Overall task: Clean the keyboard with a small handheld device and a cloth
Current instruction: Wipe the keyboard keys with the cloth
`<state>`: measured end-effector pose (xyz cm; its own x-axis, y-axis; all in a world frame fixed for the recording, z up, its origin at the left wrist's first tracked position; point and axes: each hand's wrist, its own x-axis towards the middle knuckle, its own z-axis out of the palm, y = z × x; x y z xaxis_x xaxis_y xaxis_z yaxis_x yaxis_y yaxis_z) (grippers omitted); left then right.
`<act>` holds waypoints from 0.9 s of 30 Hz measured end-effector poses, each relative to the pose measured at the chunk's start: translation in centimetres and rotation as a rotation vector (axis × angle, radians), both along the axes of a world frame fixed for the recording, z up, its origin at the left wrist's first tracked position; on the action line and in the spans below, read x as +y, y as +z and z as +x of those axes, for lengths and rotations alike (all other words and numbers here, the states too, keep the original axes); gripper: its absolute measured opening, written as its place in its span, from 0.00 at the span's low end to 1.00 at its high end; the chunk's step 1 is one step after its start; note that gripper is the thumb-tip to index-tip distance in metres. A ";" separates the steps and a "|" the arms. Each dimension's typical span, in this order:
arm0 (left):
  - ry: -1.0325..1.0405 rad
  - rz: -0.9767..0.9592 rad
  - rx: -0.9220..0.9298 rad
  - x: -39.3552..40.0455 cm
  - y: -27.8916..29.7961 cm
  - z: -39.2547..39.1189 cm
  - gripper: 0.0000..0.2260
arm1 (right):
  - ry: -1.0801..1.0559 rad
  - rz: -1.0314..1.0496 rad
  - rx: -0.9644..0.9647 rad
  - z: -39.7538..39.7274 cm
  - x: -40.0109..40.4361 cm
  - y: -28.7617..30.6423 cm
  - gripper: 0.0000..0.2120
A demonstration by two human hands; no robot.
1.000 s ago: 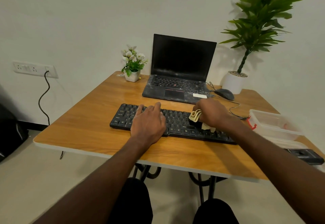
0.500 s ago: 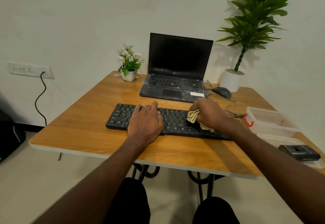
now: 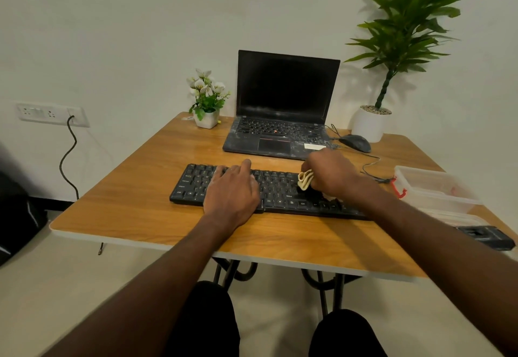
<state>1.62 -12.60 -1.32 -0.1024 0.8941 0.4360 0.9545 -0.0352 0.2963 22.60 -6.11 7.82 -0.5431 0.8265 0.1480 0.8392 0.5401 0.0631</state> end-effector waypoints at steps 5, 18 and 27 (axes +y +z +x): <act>-0.008 -0.009 0.000 -0.1 0.2 0.1 0.17 | -0.109 0.015 0.254 0.3 0.2 -1.3 0.12; -0.018 0.061 -0.100 0.4 1.1 3.8 0.22 | -0.457 -0.434 1.259 6.8 -0.6 -2.3 0.12; -0.051 -0.047 0.004 2.1 -0.9 7.7 0.18 | -0.126 0.014 0.761 2.4 -0.2 -4.2 0.22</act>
<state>9.35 -10.51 -2.19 -0.0549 0.9177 0.3935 0.9529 -0.0695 0.2951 25.04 -6.27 3.58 -0.1891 0.8707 0.4540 0.7094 0.4408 -0.5499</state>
